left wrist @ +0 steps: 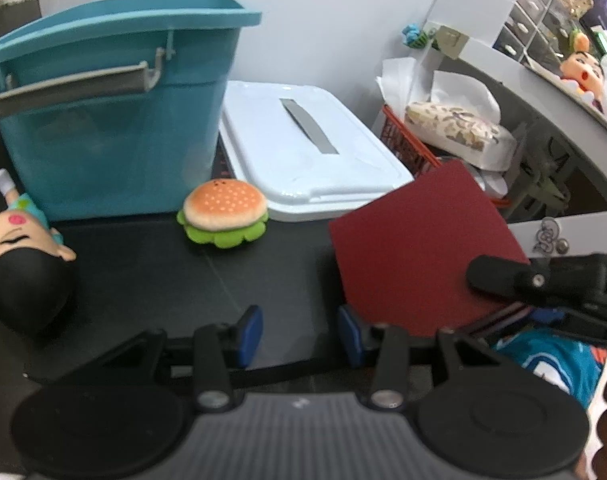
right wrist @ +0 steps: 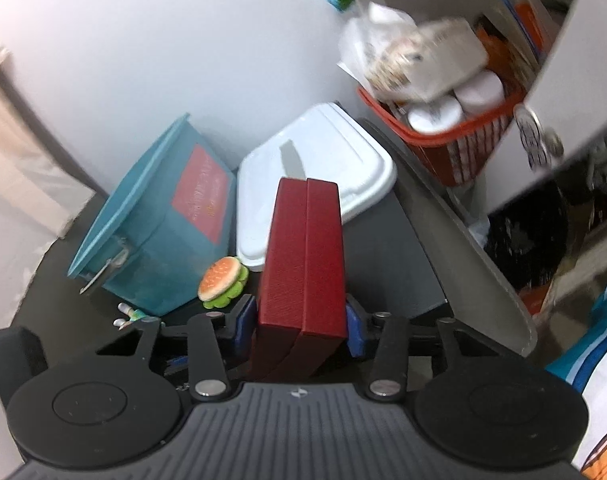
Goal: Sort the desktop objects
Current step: 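Lift the dark red box with the right tool off the tray, then carry the red box over the teal bin and open the right tool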
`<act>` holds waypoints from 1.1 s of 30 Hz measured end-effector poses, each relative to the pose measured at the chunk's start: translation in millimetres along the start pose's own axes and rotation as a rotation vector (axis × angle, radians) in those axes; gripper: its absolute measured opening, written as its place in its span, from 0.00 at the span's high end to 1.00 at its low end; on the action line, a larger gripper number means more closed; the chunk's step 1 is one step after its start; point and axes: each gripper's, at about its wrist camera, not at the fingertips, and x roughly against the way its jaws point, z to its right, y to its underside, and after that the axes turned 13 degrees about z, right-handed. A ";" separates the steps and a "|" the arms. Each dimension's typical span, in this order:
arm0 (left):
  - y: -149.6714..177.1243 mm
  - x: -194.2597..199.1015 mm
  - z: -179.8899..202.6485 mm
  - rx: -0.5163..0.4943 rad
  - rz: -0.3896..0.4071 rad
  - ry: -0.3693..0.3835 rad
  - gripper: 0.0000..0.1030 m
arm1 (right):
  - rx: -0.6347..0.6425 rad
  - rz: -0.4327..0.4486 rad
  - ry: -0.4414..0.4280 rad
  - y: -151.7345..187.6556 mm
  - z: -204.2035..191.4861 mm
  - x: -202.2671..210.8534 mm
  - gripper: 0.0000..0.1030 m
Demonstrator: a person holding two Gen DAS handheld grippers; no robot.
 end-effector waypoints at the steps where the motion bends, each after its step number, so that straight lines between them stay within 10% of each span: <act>1: 0.7 0.2 0.4 0.001 0.000 0.007 0.55 | 0.042 -0.002 0.008 -1.6 -4.7 2.7 0.55; 8: 4.2 5.3 7.3 0.000 0.005 0.036 0.54 | 0.246 0.013 0.064 -0.2 -26.4 20.7 0.55; 33: -17.7 36.9 16.2 -0.003 0.124 0.074 0.53 | 0.340 0.047 0.012 2.5 -40.3 14.3 0.57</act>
